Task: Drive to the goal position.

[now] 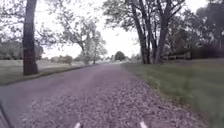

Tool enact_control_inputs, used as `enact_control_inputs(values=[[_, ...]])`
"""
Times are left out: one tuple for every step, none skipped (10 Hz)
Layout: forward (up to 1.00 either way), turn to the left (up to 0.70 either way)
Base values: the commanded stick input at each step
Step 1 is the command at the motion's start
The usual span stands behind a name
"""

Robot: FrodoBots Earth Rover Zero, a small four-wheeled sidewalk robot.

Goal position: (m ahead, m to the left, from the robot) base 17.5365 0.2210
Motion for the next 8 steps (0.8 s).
enact_control_inputs(values=[[0.7, 0.0], [0.7, 0.0], [0.7, 0.0], [0.7, 0.0], [0.7, 0.0], [0.7, 0.0], [0.7, 0.0], [0.7, 0.0]])
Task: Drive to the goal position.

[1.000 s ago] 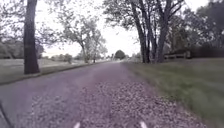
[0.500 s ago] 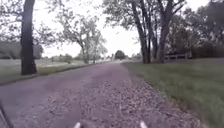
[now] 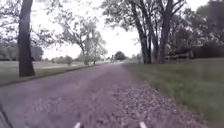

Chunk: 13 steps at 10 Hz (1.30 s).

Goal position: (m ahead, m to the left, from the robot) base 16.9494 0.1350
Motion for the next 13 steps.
enact_control_inputs(values=[[0.7, 0.0], [0.7, 0.0], [0.7, 0.0], [0.7, 0.0], [0.7, 0.0], [0.7, 0.0], [0.7, 0.0], [0.7, 0.0], [0.7, 0.0], [0.7, 0.0], [0.7, 0.0], [0.7, 0.0], [0.7, 0.0]])
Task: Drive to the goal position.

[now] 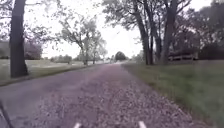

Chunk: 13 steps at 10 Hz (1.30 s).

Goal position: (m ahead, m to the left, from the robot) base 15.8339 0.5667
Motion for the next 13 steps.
enact_control_inputs(values=[[0.7, 0.0], [0.7, 0.0], [0.7, 0.0], [0.7, 0.0], [0.7, 0.0], [0.7, 0.0], [0.7, 0.0], [0.7, 0.0], [0.7, 0.0], [0.7, 0.0], [0.7, 0.0], [0.7, 0.0], [0.7, 0.0]])
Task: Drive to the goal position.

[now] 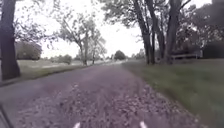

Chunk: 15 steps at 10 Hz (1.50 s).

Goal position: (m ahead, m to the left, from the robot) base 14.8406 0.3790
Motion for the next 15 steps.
enact_control_inputs(values=[[0.7, 0.0], [0.7, 0.0], [0.7, 0.0], [0.7, 0.0], [0.7, 0.0], [0.7, 0.0], [0.7, 0.0], [0.7, 0.0], [0.7, 0.0], [0.7, 0.0], [0.7, 0.0], [0.7, 0.0], [0.7, 0.0], [0.7, 0.0], [0.7, 0.0]])
